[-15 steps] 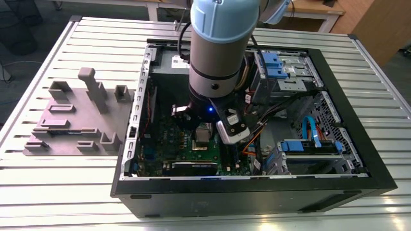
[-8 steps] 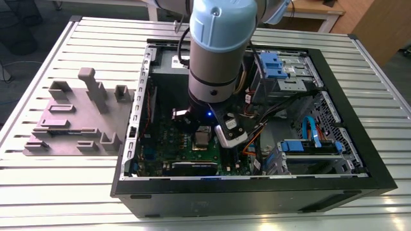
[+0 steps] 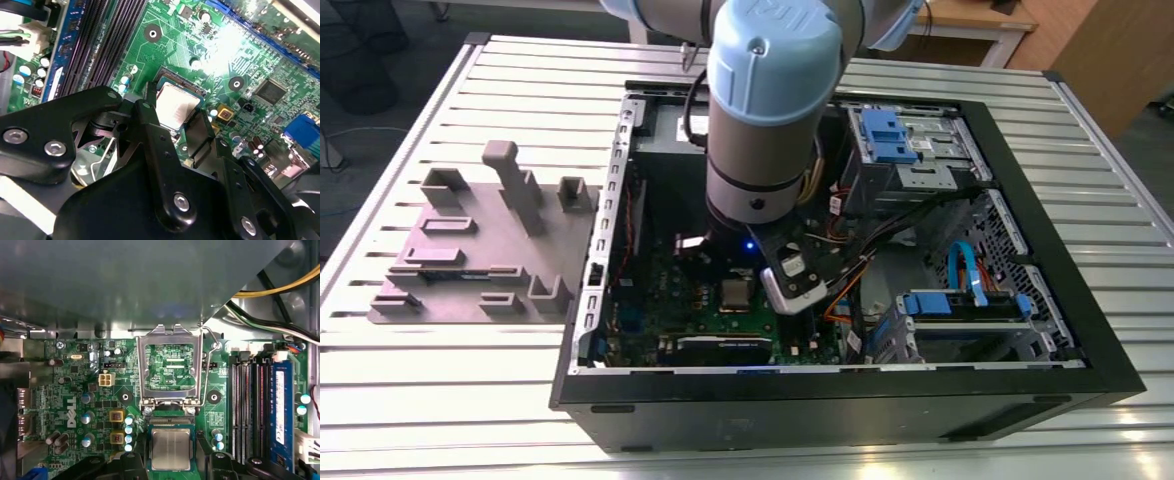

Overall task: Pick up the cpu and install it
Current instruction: 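Place the cpu into insertion slot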

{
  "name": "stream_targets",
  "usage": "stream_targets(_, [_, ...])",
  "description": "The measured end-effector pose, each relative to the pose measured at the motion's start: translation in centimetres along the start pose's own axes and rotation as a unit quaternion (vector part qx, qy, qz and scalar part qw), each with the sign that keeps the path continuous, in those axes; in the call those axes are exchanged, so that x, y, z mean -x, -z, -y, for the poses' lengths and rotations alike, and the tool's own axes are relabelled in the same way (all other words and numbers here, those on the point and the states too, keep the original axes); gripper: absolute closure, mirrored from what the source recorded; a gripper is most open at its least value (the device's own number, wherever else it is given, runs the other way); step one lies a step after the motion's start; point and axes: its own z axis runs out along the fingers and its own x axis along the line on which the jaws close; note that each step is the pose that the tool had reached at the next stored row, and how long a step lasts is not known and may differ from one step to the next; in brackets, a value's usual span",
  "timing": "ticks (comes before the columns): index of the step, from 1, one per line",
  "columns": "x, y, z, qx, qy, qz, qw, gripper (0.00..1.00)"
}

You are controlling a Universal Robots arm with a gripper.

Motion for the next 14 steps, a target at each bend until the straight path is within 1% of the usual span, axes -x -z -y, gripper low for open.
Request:
stream_targets(3, [-0.01, -0.21, 0.01, 0.0000, 0.003, 0.0008, 1.00000, 0.53])
stream_targets(8, [-0.01, -0.50, 0.00, 0.0006, 0.004, 0.0010, 0.99999, 0.53])
stream_targets(14, [-0.01, -0.60, 0.01, 0.0020, 0.008, 0.0008, 0.99997, 0.53])
